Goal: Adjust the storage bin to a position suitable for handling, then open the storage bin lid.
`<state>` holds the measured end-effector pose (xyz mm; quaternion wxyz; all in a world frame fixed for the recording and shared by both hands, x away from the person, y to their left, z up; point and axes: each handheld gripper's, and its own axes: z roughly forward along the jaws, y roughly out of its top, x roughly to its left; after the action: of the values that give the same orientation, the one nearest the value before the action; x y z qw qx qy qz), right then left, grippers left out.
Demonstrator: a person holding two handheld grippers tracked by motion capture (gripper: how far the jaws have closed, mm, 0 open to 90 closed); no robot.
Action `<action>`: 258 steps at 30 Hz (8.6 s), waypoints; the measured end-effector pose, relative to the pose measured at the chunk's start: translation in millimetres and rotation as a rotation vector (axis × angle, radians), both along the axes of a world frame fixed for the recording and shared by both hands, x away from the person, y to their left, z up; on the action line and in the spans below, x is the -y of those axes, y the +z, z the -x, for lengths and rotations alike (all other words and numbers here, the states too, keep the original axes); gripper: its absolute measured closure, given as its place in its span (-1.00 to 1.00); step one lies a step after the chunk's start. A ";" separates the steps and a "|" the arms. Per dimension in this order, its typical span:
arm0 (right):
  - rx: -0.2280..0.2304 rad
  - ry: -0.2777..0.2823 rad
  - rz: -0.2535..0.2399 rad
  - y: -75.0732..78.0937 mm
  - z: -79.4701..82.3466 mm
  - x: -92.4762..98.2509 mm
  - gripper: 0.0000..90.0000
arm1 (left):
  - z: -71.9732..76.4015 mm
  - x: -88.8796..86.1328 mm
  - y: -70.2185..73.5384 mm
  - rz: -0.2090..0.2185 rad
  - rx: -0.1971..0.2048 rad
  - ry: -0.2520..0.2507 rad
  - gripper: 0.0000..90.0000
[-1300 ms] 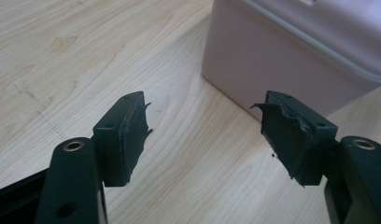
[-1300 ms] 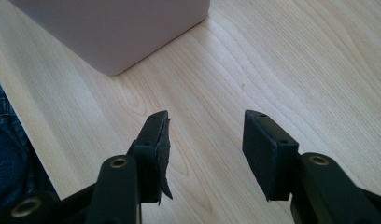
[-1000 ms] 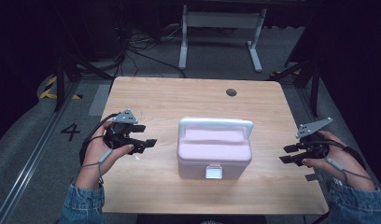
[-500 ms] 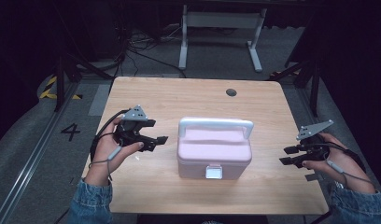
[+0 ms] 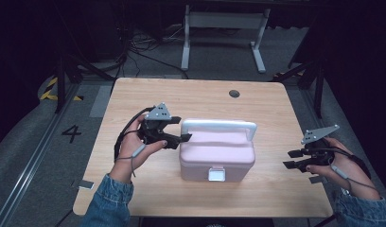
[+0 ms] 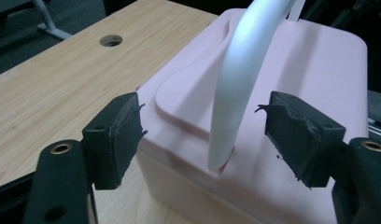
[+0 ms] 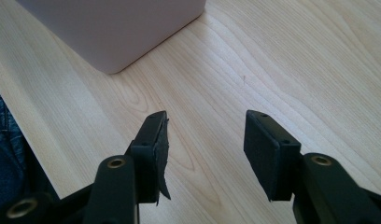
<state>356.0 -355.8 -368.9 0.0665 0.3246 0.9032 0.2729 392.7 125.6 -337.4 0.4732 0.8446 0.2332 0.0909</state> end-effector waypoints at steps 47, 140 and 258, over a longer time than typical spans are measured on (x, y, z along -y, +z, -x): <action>0.012 0.004 -0.016 -2.8 2.2 -2.0 0.18 | -7.8 26.5 3.5 0.127 0.008 0.013 0.80; 0.334 0.020 -0.570 44.5 -11.8 -77.3 1.00 | -28.5 -38.1 40.3 0.193 0.129 0.063 -0.17; 0.313 -0.121 -0.646 44.5 -14.1 -32.7 0.77 | -124.6 22.0 21.4 0.230 0.089 0.108 0.36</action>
<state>370.1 -323.1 -324.3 0.1137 0.3359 0.7285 0.5861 517.3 103.6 -316.0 0.5713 0.7661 0.2662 0.1261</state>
